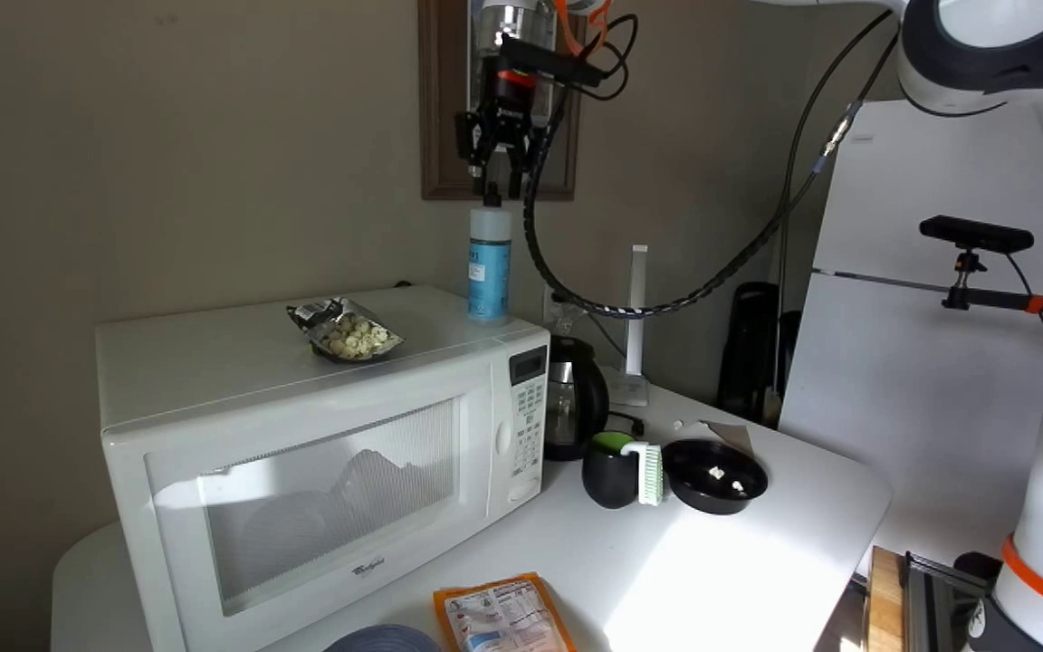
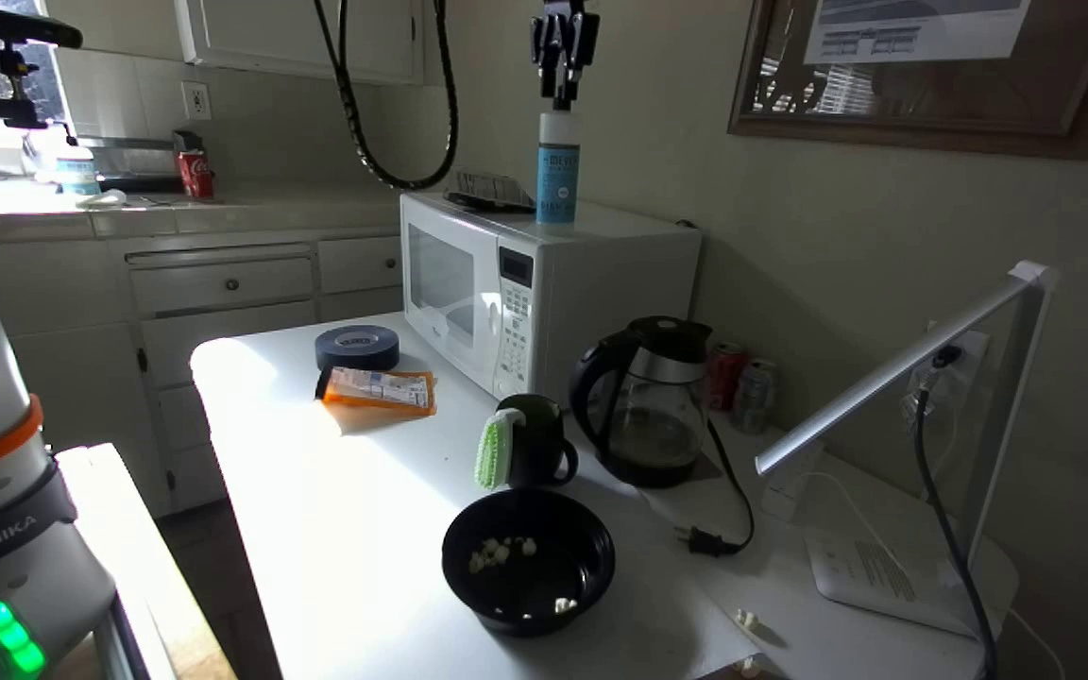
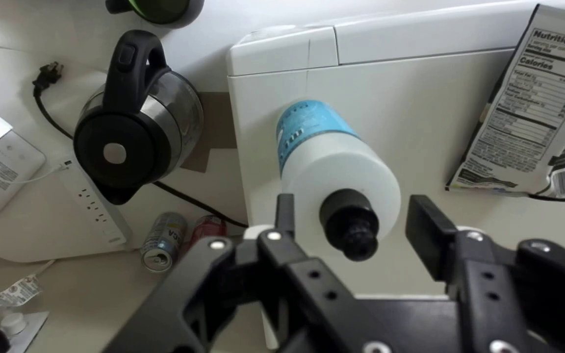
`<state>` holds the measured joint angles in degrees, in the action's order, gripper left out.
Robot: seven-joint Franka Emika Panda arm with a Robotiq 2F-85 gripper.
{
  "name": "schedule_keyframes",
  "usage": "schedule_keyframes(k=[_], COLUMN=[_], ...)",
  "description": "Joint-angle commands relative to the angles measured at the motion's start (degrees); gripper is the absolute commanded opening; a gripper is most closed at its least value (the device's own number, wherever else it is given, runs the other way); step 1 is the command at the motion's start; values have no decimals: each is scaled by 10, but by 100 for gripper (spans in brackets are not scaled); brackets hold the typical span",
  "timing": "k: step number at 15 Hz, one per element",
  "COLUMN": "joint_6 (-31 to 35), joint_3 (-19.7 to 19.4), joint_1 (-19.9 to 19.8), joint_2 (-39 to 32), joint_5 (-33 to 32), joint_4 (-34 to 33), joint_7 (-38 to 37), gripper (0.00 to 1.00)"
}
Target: Put the bottle with a blue label on top of the microwave.
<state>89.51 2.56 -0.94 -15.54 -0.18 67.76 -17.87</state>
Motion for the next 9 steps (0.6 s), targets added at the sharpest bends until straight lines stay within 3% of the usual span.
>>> schedule_keyframes(k=[1, 2, 5, 7, 8, 9], joint_6=[36, 45, 61, 60, 39, 39], joint_3=[4, 5, 15, 27, 19, 24], joint_1=[-4, -2, 8, 18, 10, 14], joint_2=[63, 85, 167, 230, 155, 184], joint_5=[23, 26, 8, 4, 11, 11], joint_4=[32, 38, 73, 132, 37, 59], joint_7=[4, 9, 69, 117, 81, 93], gripper=[94, 100, 100, 100, 100, 100])
